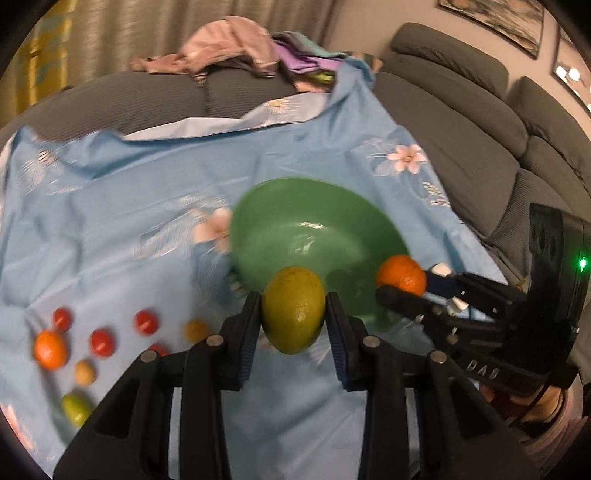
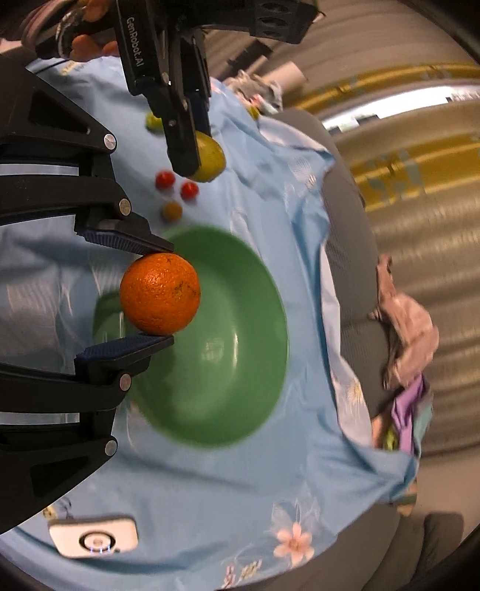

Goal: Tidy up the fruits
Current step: 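Carry both fruits over the green bowl and open both tools, then withdraw both open tools from the bowl toward the remaining fruit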

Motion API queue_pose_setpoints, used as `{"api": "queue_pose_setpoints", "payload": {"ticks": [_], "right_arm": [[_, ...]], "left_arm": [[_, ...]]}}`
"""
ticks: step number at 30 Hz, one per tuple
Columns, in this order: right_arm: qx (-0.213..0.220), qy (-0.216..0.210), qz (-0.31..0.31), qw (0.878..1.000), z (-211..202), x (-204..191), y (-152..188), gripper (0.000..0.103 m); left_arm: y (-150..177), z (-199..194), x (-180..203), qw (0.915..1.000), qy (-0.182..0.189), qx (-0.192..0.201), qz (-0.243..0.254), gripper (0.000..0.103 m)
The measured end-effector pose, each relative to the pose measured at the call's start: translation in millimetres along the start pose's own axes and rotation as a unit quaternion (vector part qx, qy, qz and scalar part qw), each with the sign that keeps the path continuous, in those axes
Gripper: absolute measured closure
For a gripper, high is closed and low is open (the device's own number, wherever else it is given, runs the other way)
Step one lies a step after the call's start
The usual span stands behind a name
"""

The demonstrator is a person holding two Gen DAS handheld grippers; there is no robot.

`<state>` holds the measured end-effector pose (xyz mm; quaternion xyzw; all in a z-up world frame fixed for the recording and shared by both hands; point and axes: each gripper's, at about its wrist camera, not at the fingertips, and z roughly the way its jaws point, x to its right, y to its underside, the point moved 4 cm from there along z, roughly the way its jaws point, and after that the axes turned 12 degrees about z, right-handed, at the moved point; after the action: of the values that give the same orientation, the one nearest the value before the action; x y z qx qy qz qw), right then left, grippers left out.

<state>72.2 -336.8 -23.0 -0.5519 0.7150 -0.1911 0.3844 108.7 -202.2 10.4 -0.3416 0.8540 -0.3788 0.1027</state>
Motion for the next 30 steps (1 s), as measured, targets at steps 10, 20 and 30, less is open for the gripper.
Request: {"api": "queue_pose_setpoints", "payload": {"ticks": [10, 20, 30], "right_arm": [[-0.010, 0.017, 0.003, 1.000, 8.9, 18.8, 0.6, 0.059], [-0.014, 0.034, 0.004, 0.999, 2.2, 16.6, 1.2, 0.059], [-0.008, 0.034, -0.001, 0.999, -23.5, 2.1, 10.8, 0.058]], "left_arm": [[-6.1, 48.5, 16.9, 0.9989, -0.007, -0.040, 0.025, 0.068], [-2.2, 40.6, 16.7, 0.9981, -0.028, -0.041, 0.035, 0.050], [35.8, -9.5, 9.5, 0.9971, -0.062, -0.044, 0.010, 0.023]]}}
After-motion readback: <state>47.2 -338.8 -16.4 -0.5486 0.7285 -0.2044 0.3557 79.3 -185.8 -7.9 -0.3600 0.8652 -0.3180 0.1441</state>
